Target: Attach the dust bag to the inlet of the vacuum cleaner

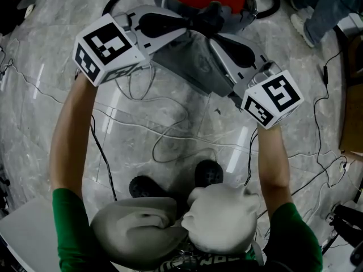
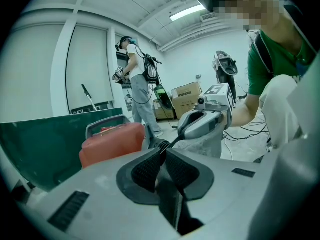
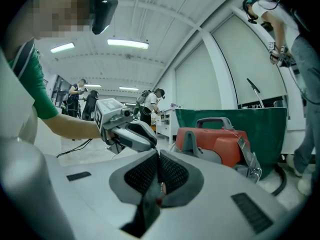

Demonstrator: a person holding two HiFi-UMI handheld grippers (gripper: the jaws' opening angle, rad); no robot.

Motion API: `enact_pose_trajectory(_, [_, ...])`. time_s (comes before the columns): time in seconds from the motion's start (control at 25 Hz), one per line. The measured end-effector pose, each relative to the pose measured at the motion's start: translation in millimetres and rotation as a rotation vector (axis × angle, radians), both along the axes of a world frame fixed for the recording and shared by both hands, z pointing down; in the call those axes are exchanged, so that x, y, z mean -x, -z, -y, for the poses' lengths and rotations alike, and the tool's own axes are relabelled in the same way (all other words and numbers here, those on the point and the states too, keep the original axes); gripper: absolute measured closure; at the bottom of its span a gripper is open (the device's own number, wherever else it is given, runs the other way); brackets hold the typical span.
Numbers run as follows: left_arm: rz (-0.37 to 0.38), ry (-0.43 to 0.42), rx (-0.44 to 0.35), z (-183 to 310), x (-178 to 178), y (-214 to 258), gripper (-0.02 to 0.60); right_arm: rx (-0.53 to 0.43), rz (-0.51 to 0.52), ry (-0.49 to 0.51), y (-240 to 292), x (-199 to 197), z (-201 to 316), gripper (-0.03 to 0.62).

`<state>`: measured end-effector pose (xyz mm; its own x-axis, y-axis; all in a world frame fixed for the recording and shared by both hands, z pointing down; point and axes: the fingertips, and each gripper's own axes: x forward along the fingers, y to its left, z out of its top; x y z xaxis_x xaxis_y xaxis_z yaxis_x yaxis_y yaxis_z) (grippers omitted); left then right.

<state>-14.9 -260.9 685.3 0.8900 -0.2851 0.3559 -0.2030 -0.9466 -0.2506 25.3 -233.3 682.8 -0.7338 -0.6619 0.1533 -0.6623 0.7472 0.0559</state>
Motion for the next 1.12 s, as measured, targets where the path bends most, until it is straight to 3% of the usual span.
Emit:
enact_pose_trajectory(0.32, [-0.021,0.014,-0.028,8,-6,1,0.536,0.029,0.072,-0.015,-1,-5,8,0.576])
enact_pose_trajectory(0.6, [-0.015,0.030,-0.039,21,-9,-2,0.534,0.028,0.067,-0.038,-4,-8,20,0.574])
enact_pose_trajectory(0.96, [-0.029,-0.001,0.027,36,-17,-5,0.532,0.036,0.064,-0.051,-5,-17,35,0.571])
enact_pose_trajectory(1.12, [-0.026,-0.001,0.021,44,-25,-3,0.532,0.037,0.056,-0.057,-3,-25,45,0.569])
